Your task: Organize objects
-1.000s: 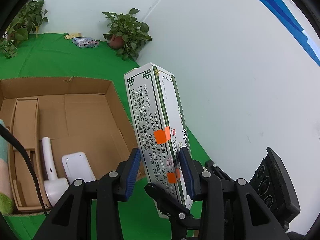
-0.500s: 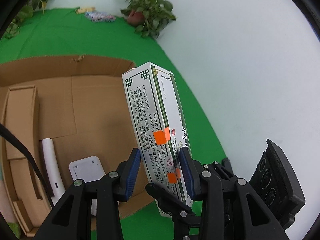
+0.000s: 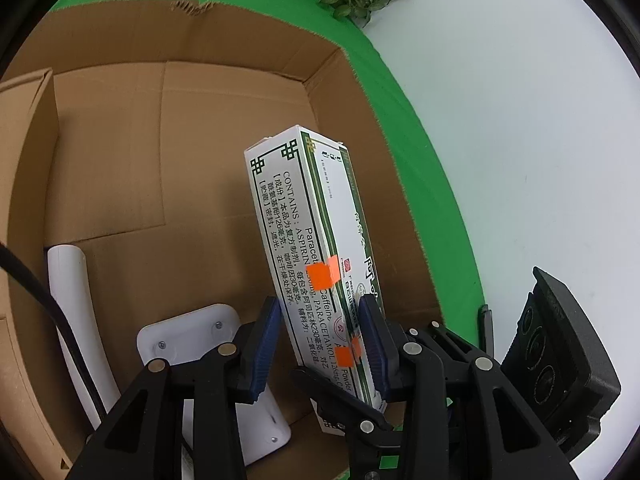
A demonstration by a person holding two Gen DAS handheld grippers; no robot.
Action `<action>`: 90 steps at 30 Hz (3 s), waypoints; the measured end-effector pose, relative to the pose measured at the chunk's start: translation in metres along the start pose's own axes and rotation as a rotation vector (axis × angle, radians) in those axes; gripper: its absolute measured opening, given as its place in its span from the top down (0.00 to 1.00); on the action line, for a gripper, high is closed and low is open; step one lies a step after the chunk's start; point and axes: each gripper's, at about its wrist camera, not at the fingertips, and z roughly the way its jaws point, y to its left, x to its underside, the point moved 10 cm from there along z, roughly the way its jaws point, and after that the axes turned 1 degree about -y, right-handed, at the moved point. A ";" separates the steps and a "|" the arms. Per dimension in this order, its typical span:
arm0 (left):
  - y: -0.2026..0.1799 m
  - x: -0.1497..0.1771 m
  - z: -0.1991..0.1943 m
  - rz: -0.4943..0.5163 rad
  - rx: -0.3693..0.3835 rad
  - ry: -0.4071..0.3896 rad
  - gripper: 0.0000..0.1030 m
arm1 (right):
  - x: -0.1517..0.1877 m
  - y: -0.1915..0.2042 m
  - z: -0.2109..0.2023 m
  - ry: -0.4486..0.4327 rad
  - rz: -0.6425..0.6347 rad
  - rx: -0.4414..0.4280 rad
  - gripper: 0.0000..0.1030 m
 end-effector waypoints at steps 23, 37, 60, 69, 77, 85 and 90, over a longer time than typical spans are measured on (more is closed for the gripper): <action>0.007 0.002 -0.067 0.054 -0.076 -0.120 0.62 | 0.026 0.003 0.014 0.112 0.047 -0.021 0.35; 0.048 0.020 -0.122 0.044 -0.204 -0.307 0.60 | 0.032 0.017 0.017 0.168 0.043 -0.046 0.27; 0.090 0.119 -0.219 0.139 -0.739 -0.767 0.01 | 0.044 0.069 -0.076 -0.377 -0.096 0.132 0.18; 0.104 0.129 -0.195 0.191 -0.845 -0.806 0.01 | 0.056 0.064 -0.053 -0.481 -0.129 0.256 0.18; 0.109 0.131 -0.187 0.200 -0.904 -0.796 0.00 | 0.055 0.064 -0.054 -0.493 -0.132 0.266 0.17; 0.116 0.126 -0.187 0.174 -0.905 -0.784 0.00 | 0.055 0.063 -0.053 -0.491 -0.128 0.265 0.15; 0.117 0.124 -0.186 0.174 -0.905 -0.785 0.00 | 0.055 0.063 -0.053 -0.491 -0.128 0.264 0.15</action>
